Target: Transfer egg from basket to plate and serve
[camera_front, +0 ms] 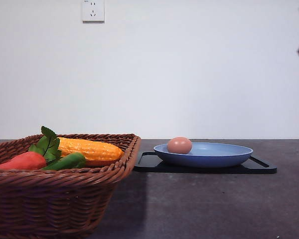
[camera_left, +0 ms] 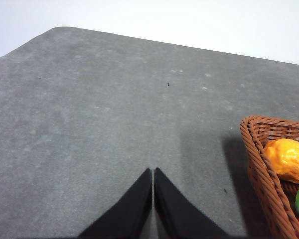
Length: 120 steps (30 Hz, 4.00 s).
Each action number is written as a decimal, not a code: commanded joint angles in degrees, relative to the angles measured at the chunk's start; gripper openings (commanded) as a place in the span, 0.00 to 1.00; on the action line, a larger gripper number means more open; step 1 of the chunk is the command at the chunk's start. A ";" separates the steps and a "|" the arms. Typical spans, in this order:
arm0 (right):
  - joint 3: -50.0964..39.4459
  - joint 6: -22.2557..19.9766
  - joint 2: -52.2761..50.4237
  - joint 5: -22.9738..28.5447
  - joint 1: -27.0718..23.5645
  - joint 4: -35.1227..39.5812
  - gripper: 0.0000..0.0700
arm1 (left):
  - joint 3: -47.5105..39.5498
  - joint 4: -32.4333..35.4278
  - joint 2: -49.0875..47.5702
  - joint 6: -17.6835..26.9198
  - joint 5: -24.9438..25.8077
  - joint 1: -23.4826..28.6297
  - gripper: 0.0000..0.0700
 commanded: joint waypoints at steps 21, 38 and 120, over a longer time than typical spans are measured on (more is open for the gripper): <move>-20.31 4.64 -26.60 -12.46 -24.75 0.92 0.00 | -1.31 -1.03 -0.09 -0.10 -0.08 0.02 0.00; -20.44 4.60 -27.96 -12.27 -24.72 -2.39 0.00 | -1.31 -1.03 -0.09 -0.10 -0.08 0.02 0.00; -20.44 4.60 -27.96 -12.27 -24.72 -2.39 0.00 | -1.31 -1.03 -0.09 -0.10 -0.07 0.02 0.00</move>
